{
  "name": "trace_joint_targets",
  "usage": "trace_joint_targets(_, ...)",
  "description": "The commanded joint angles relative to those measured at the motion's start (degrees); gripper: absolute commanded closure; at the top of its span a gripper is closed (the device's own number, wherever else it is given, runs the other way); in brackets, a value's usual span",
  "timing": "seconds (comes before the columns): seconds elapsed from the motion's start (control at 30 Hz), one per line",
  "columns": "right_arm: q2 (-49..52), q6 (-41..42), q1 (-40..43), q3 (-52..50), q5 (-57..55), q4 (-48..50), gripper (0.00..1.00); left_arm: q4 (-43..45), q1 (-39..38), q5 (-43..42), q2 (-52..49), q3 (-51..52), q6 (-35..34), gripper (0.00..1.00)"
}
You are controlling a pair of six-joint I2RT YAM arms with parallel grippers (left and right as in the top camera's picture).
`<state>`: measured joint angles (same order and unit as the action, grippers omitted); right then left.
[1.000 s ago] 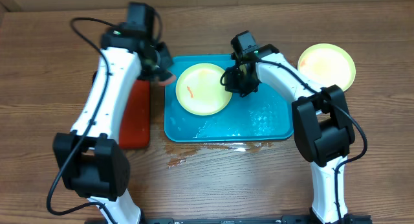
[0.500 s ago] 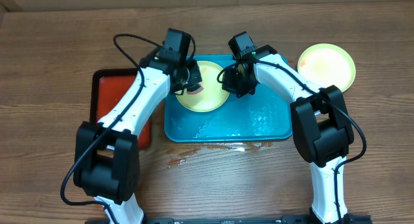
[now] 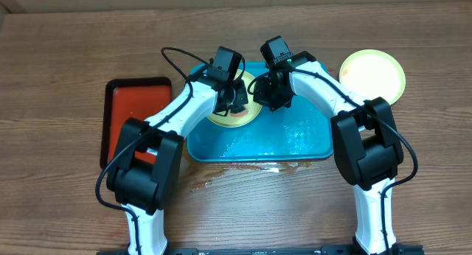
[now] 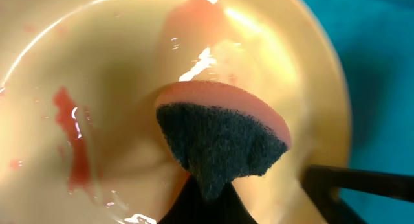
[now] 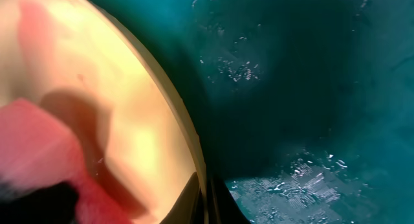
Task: Clean dirty plates on tray and stack at the side
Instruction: 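Scrub the held yellow plate with the sponge in the left gripper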
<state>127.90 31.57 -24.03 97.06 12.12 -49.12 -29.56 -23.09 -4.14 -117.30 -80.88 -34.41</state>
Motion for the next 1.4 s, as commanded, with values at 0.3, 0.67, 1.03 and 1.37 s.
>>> trace_joint_targets(0.3, 0.2, -0.1, 0.0, -0.3, -2.3, -0.3, 0.96, -2.4, 2.4, 18.6, -0.6, -0.1, 10.6, 0.96)
trace_joint_targets(0.67, 0.2, -0.1, 0.0, -0.3, -3.0, -0.2, 0.96, -11.7, 3.2, 8.8, -0.3, -10.8, 11.6, 0.96)
trace_joint_targets(1.03, 0.2, -0.1, 0.0, -0.3, -3.1, 0.0, 0.96, -4.7, 1.7, -5.9, -4.9, -9.6, 2.4, 0.96)
trace_joint_targets(1.37, 0.2, -0.1, 0.0, -0.3, -3.1, -0.3, 0.96, -4.8, 2.8, 0.0, -10.4, -9.6, 2.7, 0.90)
